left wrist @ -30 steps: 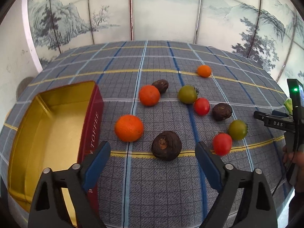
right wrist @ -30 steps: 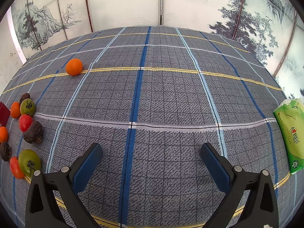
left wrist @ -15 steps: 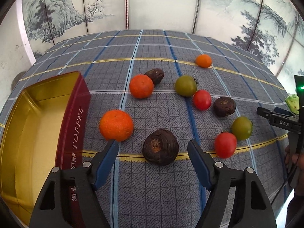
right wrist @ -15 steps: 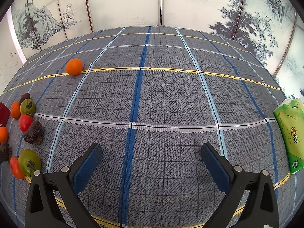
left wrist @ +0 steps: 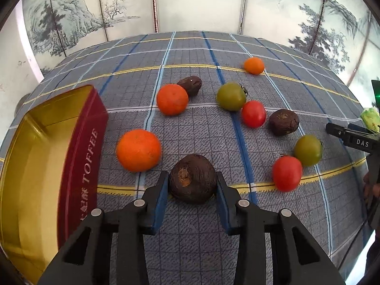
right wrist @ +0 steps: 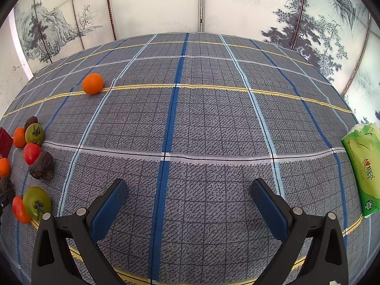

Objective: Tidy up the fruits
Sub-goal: 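Lift the brown fruit with the left gripper and carry it over the tin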

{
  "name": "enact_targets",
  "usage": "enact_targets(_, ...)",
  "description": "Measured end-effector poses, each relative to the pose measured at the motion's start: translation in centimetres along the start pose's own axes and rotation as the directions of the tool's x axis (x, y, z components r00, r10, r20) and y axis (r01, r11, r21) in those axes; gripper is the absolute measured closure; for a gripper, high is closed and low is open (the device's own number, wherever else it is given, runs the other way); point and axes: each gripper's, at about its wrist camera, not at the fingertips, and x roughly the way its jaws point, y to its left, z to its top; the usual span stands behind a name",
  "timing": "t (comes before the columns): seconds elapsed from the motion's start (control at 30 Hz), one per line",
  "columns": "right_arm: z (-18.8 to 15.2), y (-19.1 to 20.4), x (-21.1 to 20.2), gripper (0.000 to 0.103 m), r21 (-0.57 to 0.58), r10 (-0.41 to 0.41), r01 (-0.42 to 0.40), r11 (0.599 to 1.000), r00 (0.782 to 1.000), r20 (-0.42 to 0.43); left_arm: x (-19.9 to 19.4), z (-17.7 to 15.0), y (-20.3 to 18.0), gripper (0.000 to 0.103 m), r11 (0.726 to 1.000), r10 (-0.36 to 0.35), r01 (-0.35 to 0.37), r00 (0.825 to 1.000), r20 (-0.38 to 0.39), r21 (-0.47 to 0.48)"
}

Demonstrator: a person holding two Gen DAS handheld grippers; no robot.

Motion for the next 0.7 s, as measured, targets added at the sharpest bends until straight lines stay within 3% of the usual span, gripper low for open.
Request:
enact_targets(0.23, 0.0, 0.0, 0.0, 0.0, 0.0, 0.0, 0.0, 1.0, 1.0, 0.0, -2.5, -0.1, 0.1, 0.065, 1.0, -0.001, 0.001, 0.998, 0.057, -0.011)
enact_targets(0.7, 0.0, 0.0, 0.0, 0.0, 0.0, 0.0, 0.0, 1.0, 1.0, 0.0, -6.4, 0.3, 1.8, 0.065, 0.997, 0.073, -0.073, 0.989, 0.125, -0.002)
